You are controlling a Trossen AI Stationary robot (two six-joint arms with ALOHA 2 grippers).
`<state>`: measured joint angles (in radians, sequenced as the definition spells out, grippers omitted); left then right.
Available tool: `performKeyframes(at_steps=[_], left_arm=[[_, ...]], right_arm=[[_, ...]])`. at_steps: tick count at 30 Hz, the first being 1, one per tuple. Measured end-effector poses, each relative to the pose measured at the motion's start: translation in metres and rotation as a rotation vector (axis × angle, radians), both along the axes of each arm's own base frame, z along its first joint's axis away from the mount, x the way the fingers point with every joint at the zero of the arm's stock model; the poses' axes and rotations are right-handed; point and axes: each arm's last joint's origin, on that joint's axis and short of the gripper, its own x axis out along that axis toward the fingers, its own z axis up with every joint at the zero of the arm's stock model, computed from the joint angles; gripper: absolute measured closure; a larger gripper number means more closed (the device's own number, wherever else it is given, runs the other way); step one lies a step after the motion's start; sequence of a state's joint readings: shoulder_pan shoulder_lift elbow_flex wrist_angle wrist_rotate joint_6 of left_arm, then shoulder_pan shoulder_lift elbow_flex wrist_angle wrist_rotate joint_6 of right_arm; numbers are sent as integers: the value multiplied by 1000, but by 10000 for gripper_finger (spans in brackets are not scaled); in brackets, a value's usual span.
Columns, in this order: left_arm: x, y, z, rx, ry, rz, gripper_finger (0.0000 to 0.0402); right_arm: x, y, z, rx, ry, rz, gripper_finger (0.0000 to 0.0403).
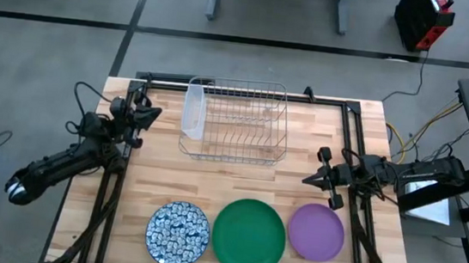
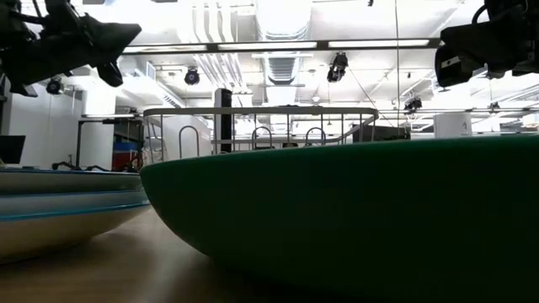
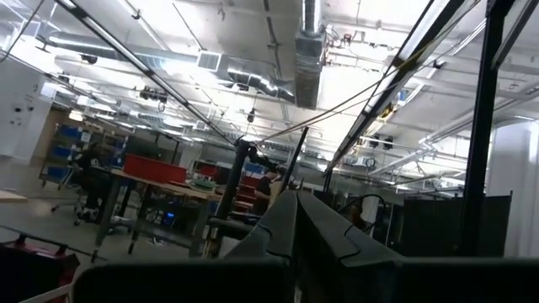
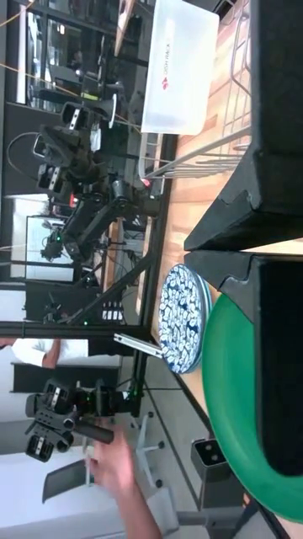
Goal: Sort dishes
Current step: Put the green plate into the dish rack
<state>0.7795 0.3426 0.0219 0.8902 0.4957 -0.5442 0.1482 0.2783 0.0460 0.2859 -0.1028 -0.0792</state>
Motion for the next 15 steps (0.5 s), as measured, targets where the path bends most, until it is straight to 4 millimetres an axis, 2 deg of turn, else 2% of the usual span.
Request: performKeyframes(at_steps=[15], left_arm=[[2, 2, -2, -20, 20, 0, 401]], right_arm=[[0, 0, 1, 1, -6, 0, 403]])
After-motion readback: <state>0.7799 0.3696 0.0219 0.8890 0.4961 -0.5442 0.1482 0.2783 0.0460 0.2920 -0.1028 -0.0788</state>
